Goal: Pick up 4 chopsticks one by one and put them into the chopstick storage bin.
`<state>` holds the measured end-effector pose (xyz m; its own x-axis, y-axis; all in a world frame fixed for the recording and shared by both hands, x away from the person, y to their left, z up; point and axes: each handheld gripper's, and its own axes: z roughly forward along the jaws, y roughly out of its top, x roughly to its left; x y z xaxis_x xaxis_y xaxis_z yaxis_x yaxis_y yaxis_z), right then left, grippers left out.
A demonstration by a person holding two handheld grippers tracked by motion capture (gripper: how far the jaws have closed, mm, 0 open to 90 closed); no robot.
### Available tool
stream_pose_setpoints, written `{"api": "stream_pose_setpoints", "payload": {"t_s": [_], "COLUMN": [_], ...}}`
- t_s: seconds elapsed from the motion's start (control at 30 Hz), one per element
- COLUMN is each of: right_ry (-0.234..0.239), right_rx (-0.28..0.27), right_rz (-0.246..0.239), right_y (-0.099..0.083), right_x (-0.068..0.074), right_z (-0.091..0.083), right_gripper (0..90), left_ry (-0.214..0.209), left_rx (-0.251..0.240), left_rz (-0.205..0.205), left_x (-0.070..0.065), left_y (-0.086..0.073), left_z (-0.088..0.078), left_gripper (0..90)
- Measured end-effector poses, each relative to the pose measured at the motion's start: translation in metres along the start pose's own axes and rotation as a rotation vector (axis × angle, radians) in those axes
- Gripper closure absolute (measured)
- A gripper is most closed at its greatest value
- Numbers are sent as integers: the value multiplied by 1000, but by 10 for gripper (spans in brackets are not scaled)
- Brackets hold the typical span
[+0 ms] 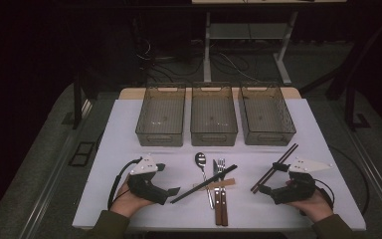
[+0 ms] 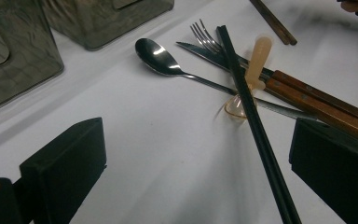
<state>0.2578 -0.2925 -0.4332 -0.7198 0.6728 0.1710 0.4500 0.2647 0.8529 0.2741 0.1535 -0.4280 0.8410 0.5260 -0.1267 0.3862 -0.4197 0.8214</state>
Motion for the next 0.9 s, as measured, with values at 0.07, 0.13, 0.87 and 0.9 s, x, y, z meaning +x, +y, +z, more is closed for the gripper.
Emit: {"api": "stream_pose_setpoints", "payload": {"t_s": [0.07,0.13,0.87,0.9], "right_ry": [-1,-1,34,34], "right_rx": [2,6,13,13], "right_rz": [3,7,7,7], "right_y": [0,0,0,0], "right_x": [0,0,-4,-4], "right_z": [0,1,4,4], "right_gripper": [6,6,6,6], "left_ry": [-3,-12,-24,-23], "left_rx": [-1,-1,-16,-14], "left_rz": [1,-2,0,5], "left_x": [-1,-2,-13,-14], "left_y": [1,2,16,16], "left_z": [1,2,13,14], "left_gripper": [30,32,60,60]}}
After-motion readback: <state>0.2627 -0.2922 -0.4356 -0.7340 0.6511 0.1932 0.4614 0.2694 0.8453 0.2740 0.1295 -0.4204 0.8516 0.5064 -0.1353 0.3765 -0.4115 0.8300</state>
